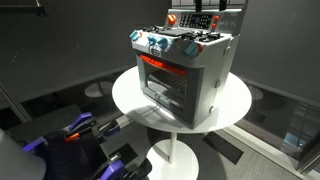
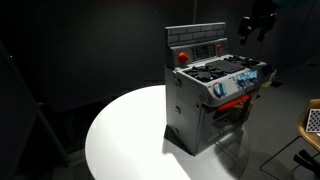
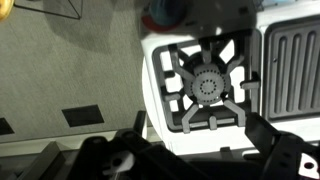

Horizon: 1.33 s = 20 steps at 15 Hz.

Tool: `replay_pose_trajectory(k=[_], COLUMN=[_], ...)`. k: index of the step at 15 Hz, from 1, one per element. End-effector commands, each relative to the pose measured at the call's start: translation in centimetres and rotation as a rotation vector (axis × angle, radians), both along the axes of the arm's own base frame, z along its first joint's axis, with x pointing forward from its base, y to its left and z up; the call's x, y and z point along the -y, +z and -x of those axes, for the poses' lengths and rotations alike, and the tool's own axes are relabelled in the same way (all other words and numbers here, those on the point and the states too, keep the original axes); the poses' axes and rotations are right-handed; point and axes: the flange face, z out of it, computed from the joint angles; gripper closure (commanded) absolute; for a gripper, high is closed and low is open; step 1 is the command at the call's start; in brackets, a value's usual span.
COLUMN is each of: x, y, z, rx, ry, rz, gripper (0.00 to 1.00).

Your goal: Press the top button on the right side of the stove

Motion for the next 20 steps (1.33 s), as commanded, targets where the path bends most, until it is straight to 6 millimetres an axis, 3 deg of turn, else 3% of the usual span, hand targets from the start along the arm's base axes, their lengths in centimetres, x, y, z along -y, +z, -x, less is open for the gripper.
replay_pose_trajectory(k=[1,7,11,17,18,20], x=[0.0,-0.2,-0.6,-0.7,-0.8,-0.8], y=[1.8,4.3,5.8,5.7,5.9,5.7], z=[4.5,10.9,13.9,16.2,15.1,15.2], rx=[-0.078,-0.211,-0.23,-0.238,-0.232,-0.236], ry=[0.025,0.053,0.061,0.051,0.045,0.046], rz=[-0.042,-0.059,-0.051,-0.056,-0.052,-0.052], gripper=[0.0,0.0,0.0,0.0,0.0,0.0])
